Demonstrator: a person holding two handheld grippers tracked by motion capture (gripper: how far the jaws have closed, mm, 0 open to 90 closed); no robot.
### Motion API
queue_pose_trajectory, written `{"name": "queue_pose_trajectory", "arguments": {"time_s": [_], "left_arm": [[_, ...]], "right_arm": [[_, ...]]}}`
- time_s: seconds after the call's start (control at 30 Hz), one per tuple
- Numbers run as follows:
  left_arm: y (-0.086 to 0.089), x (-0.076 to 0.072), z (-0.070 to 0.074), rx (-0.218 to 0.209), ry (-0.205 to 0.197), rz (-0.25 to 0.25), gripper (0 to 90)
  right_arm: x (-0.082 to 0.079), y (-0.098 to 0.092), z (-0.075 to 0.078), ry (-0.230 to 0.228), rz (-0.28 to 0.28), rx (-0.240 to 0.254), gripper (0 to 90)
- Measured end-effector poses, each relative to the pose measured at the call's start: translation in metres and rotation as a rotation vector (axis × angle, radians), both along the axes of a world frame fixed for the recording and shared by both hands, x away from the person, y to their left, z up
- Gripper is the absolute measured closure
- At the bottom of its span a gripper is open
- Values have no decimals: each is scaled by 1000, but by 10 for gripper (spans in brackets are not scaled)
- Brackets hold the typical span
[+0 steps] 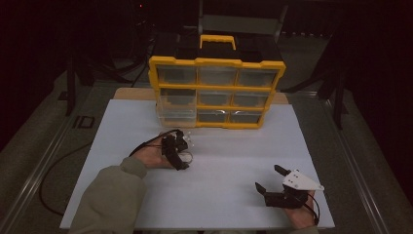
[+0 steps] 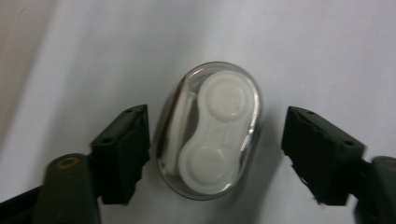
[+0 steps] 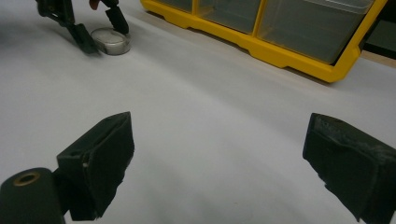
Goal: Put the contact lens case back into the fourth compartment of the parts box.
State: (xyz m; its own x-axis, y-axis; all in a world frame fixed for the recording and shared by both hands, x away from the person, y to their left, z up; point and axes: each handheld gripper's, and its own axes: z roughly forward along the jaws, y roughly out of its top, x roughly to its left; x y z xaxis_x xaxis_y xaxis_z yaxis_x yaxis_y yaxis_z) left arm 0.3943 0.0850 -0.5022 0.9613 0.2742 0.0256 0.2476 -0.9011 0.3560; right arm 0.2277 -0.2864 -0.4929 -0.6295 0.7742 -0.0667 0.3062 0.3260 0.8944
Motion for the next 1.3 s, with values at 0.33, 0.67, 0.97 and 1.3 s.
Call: {"name": "queue_pose_trajectory", "arguments": {"time_s": [0.33,0.67,0.97,1.3], "left_arm": [[1,2,2,6,46,-21,459],[2,-4,7,23,40,-33,480],[7,-8,20,-9,11,-25,485],[16,-12,36,-46,1,-20,489]], "right_arm": [[1,0,-1,7,-6,-6,81],[1,0,-1,7,-5,-5,81],[1,0,-1,7,-4,-5,81],[1,0,-1,7,-1,-5,81]]}}
